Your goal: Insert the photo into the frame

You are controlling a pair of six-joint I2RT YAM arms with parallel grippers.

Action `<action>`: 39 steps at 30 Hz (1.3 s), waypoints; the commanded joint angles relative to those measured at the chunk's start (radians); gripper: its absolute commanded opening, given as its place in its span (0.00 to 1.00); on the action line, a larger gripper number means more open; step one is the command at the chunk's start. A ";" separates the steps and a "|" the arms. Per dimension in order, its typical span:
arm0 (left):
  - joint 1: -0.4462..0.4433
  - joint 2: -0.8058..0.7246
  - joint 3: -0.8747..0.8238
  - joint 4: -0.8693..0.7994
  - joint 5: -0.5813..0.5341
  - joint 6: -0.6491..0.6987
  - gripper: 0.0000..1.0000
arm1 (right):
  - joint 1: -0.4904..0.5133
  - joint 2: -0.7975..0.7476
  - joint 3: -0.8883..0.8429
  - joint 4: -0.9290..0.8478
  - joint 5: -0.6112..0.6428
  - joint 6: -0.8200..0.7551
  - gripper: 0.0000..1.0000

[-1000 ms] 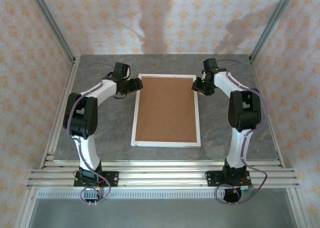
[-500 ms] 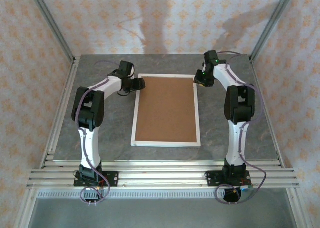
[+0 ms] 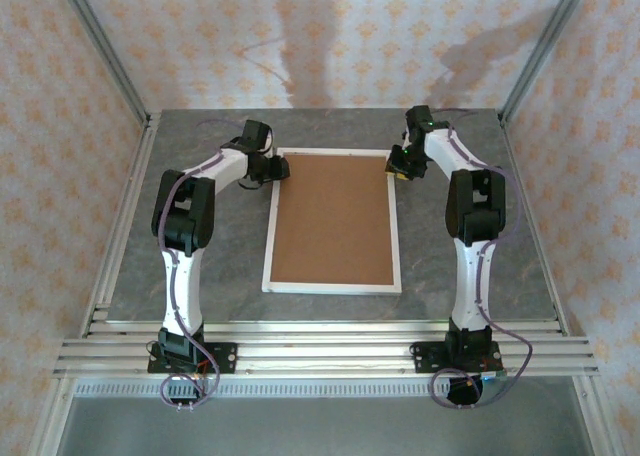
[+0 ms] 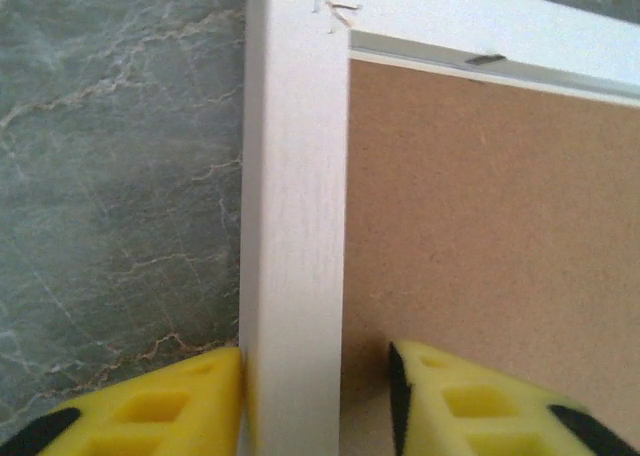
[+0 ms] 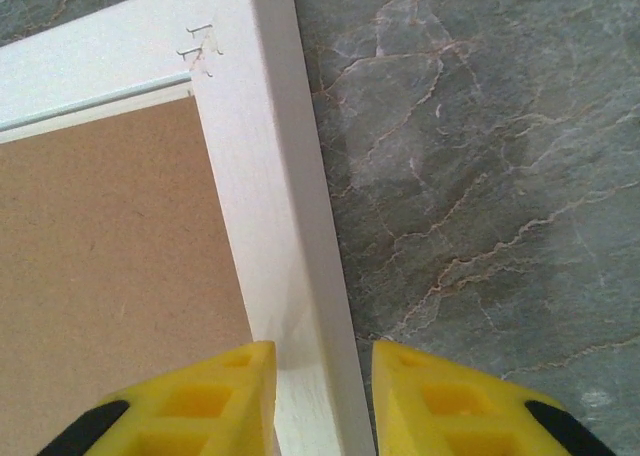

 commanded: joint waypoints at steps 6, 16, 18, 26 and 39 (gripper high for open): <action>-0.018 0.037 0.007 -0.052 -0.008 0.019 0.32 | 0.009 0.066 0.015 -0.039 -0.009 -0.022 0.33; -0.023 0.043 0.002 -0.067 -0.003 0.030 0.31 | 0.059 0.134 0.037 -0.114 0.014 -0.042 0.41; -0.026 0.044 -0.001 -0.064 -0.002 0.028 0.31 | 0.074 0.146 0.043 -0.123 -0.009 -0.037 0.45; -0.034 0.045 -0.010 -0.057 0.004 0.015 0.31 | 0.104 0.204 0.039 -0.118 -0.063 -0.001 0.54; -0.008 0.023 -0.063 -0.016 -0.025 -0.038 0.31 | 0.081 -0.048 0.073 -0.140 0.088 0.001 0.56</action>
